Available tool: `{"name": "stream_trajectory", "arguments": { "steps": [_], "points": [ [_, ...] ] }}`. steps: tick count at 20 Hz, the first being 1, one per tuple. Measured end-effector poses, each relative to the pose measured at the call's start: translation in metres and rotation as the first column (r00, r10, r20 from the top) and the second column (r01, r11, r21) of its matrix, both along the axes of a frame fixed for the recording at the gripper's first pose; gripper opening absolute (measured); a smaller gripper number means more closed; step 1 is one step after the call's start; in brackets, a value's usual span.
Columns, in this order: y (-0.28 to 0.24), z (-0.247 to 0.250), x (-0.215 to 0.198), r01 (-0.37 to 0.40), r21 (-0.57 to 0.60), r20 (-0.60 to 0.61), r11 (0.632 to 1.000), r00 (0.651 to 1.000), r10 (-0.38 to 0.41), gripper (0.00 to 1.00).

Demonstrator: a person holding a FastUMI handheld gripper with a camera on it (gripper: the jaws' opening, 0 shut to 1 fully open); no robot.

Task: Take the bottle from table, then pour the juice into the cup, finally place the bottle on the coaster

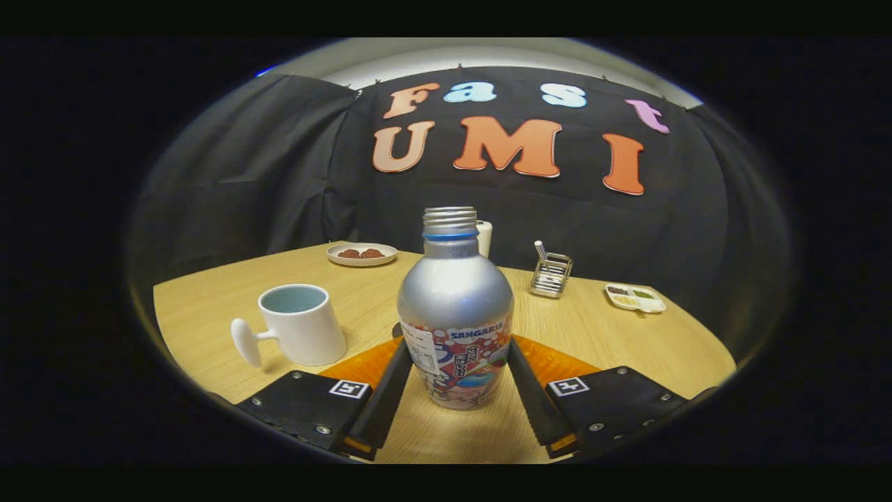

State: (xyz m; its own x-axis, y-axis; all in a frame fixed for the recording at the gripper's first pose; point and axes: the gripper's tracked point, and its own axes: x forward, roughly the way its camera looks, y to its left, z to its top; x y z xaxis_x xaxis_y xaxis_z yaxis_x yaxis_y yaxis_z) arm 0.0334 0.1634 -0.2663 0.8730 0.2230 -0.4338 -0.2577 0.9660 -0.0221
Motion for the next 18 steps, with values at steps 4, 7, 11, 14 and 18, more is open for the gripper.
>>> {"name": "stream_trajectory", "arguments": {
  "steps": [4, 7, 11, 14, 18],
  "points": [
    [0.010, 0.016, 0.012, -0.047, -0.112, 0.036, 0.993, 0.998, 0.051, 0.79],
    [0.011, 0.026, 0.022, -0.079, -0.230, 0.070, 0.970, 0.993, 0.097, 0.78],
    [0.016, 0.035, 0.031, -0.108, -0.352, 0.107, 0.930, 0.982, 0.155, 0.78],
    [0.019, 0.037, 0.035, -0.121, -0.434, 0.123, 0.893, 0.974, 0.192, 0.77],
    [0.017, 0.043, 0.041, -0.102, -0.582, 0.157, 0.807, 0.959, 0.235, 0.77]
  ]
}}
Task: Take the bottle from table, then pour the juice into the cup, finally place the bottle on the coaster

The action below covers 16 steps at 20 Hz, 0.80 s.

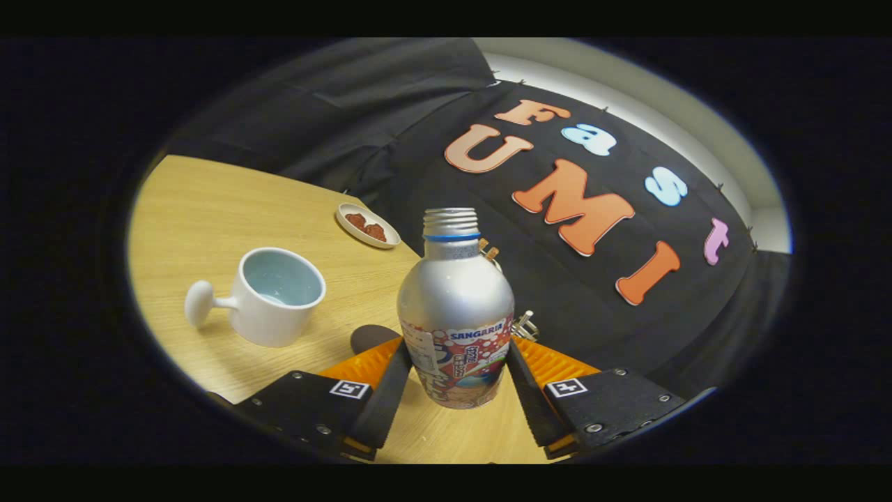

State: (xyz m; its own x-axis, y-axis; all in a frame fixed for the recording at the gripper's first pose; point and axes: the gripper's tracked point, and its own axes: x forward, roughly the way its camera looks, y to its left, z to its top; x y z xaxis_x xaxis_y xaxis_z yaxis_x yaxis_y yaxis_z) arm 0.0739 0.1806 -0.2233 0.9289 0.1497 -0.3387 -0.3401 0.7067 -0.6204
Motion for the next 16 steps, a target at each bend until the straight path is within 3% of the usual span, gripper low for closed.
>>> {"name": "stream_trajectory", "arguments": {
  "steps": [10, 16],
  "points": [
    [0.013, 0.003, 0.005, -0.081, -0.279, 0.098, 0.957, 0.989, 0.112, 0.77],
    [0.017, 0.007, 0.006, -0.102, -0.440, 0.161, 0.892, 0.968, 0.190, 0.77]
  ]
}}
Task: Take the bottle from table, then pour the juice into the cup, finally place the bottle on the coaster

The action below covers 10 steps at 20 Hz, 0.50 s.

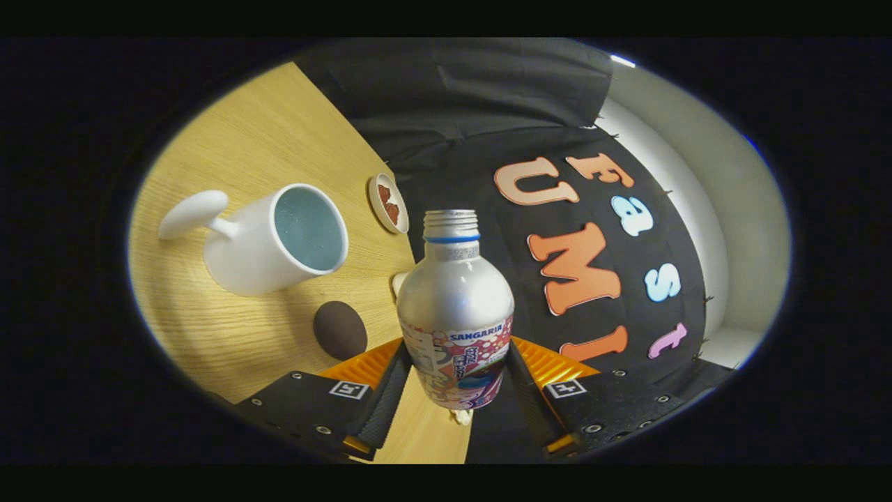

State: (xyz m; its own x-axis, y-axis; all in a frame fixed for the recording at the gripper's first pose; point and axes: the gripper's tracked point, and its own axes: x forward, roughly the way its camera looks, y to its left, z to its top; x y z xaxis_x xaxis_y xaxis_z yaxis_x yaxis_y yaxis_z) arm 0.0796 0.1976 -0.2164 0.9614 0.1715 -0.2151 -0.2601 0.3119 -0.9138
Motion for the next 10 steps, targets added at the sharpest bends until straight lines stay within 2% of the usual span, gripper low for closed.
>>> {"name": "stream_trajectory", "arguments": {
  "steps": [10],
  "points": [
    [0.0072, 0.0063, 0.0053, -0.055, -0.170, 0.102, 0.984, 0.992, 0.073, 0.77]
  ]
}}
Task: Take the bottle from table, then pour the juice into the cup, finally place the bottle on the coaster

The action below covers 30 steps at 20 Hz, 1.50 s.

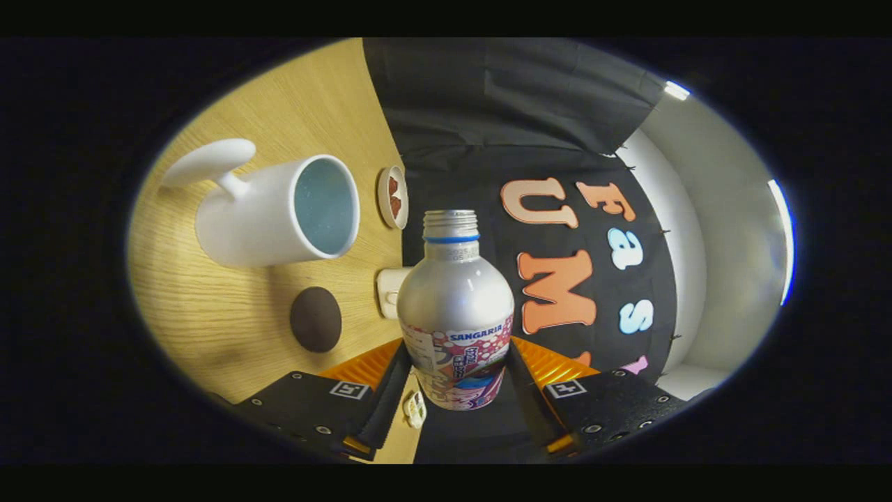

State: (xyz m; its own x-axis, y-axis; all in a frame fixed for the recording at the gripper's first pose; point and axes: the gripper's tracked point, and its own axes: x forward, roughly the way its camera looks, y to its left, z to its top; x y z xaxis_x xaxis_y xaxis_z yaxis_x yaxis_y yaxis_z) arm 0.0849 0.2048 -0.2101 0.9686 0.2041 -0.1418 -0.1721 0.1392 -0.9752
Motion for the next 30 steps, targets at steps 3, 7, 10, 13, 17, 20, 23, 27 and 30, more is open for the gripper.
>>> {"name": "stream_trajectory", "arguments": {
  "steps": [3, 7, 10, 13, 17, 20, 23, 27, 30],
  "points": [
    [0.001, 0.003, -0.001, -0.018, -0.042, 0.024, 0.999, 1.000, 0.019, 0.77],
    [0.006, 0.012, -0.005, -0.043, -0.098, 0.066, 0.994, 0.997, 0.050, 0.77],
    [0.005, 0.015, -0.003, -0.049, -0.125, 0.083, 0.991, 0.995, 0.059, 0.77],
    [0.005, 0.019, -0.001, -0.053, -0.154, 0.099, 0.987, 0.993, 0.069, 0.77],
    [0.004, 0.021, 0.000, -0.055, -0.172, 0.104, 0.984, 0.992, 0.074, 0.77],
    [0.003, 0.021, 0.000, -0.053, -0.171, 0.106, 0.984, 0.992, 0.072, 0.77],
    [0.002, 0.022, 0.002, -0.052, -0.175, 0.110, 0.983, 0.991, 0.072, 0.77],
    [0.001, 0.023, 0.003, -0.052, -0.190, 0.112, 0.980, 0.991, 0.074, 0.77],
    [0.001, 0.023, 0.004, -0.055, -0.201, 0.111, 0.978, 0.991, 0.079, 0.77]
  ]
}}
